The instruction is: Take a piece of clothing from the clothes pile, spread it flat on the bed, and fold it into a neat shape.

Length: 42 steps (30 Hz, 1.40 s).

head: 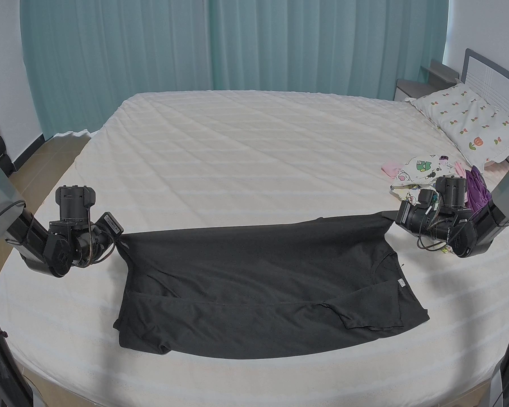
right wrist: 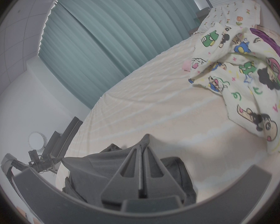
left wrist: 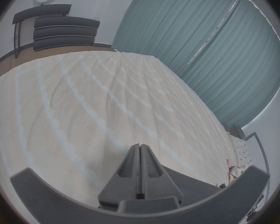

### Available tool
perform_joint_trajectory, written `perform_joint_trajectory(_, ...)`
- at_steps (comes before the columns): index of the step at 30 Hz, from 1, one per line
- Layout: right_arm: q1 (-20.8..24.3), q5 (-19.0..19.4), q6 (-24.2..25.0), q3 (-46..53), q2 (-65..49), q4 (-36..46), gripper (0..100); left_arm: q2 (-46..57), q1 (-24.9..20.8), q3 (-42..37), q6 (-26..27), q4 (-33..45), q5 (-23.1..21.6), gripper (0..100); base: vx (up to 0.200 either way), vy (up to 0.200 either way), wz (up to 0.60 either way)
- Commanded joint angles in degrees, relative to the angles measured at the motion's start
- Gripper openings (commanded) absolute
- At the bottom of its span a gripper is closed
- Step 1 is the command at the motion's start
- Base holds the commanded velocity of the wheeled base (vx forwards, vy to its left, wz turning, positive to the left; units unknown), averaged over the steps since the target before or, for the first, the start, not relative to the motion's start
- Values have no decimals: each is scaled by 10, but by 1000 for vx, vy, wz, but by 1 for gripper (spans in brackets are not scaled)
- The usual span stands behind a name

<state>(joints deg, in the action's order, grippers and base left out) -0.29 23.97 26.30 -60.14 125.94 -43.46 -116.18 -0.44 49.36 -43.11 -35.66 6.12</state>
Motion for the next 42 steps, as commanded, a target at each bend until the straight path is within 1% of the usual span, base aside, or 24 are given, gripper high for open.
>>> perform_joint_trajectory(1,-10,13,-22,74,-26,-29,0,26,0,-48,7,0,-1,0,0,0,0)
perform_joint_trajectory(5,-16,17,-42,121,-27,-50,0,28,0,-87,22,-3,-2,0,0,0,0)
perform_joint_trajectory(9,-19,17,-60,156,-22,-62,0,22,0,-115,24,-20,-3,0,0,0,0)
perform_joint_trajectory(12,-19,17,-62,161,-21,-62,0,22,0,-121,24,-27,-4,0,0,0,0)
perform_joint_trajectory(13,-18,18,-69,176,-19,-62,0,19,-2,-142,25,-42,-5,0,0,0,0)
perform_joint_trajectory(14,-18,18,-70,179,-17,-63,0,15,-2,-146,25,-49,-5,0,0,0,0)
perform_joint_trajectory(24,-16,18,-70,191,-3,-63,0,-23,-3,-168,24,-64,-5,0,0,0,0)
perform_joint_trajectory(31,-17,18,-70,197,4,-63,0,-27,-4,-175,24,-64,-7,0,0,0,0)
perform_joint_trajectory(35,-17,18,-79,202,5,-63,0,-26,-9,-178,23,-64,-7,0,0,0,0)
perform_joint_trajectory(36,-17,18,-79,203,5,-63,100,-26,-9,-178,23,-64,-7,100,0,0,0)
perform_joint_trajectory(42,-24,19,-72,202,-17,-64,100,-19,-13,-187,20,-64,-6,100,0,0,0)
